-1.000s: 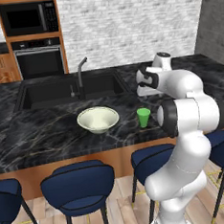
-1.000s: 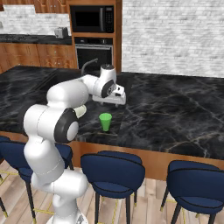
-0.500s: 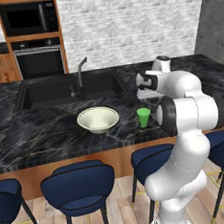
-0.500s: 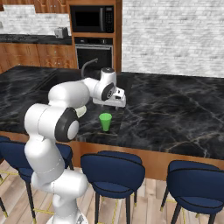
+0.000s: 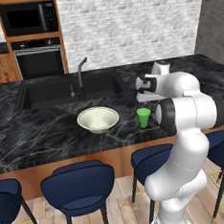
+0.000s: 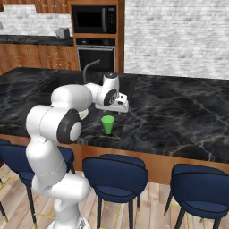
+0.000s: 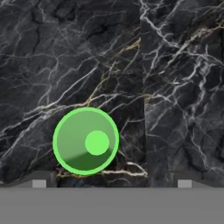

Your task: Place the cup inside the bowl on the dining table and move the bowl to any counter.

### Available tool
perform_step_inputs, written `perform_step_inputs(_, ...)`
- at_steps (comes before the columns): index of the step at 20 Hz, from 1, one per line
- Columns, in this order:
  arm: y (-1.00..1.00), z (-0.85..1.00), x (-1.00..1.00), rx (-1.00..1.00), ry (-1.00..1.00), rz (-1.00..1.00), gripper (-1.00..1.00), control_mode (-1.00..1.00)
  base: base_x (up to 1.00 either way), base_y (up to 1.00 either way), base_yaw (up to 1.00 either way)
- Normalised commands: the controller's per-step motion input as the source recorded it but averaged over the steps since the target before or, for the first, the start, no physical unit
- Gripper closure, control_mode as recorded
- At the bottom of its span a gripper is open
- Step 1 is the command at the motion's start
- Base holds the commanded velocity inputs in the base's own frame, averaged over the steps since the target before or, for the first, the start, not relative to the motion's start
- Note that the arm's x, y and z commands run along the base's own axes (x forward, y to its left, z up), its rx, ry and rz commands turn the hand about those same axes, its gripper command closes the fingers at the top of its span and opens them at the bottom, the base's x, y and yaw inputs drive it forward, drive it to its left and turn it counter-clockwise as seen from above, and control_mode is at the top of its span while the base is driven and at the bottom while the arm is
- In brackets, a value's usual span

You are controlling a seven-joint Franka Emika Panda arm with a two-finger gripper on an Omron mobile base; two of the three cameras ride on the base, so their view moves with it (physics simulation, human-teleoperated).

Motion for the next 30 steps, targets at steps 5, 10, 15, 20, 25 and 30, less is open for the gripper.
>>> perform_step_inputs(5, 0.0, -0.14, 0.07, 0.0, 0.0, 0.0, -1.0, -1.0, 0.0, 0.0, 0.0)
perform_step_inputs(10, 0.0, -0.1, 0.12, 0.0, 0.0, 0.0, -1.0, -1.0, 0.0, 0.0, 0.0)
perform_step_inputs(15, 0.0, -0.11, 0.11, 0.0, 0.0, 0.0, -1.0, -1.0, 0.0, 0.0, 0.0)
perform_step_inputs(20, 0.0, -0.12, 0.08, 0.0, 0.0, 0.0, -1.0, -1.0, 0.0, 0.0, 0.0)
perform_step_inputs(25, 0.0, -0.09, 0.01, 0.0, 0.03, 0.0, -1.0, -1.0, 0.0, 0.0, 0.0)
perform_step_inputs(30, 0.0, -0.08, 0.0, 0.0, 0.04, 0.0, -1.0, -1.0, 0.0, 0.0, 0.0)
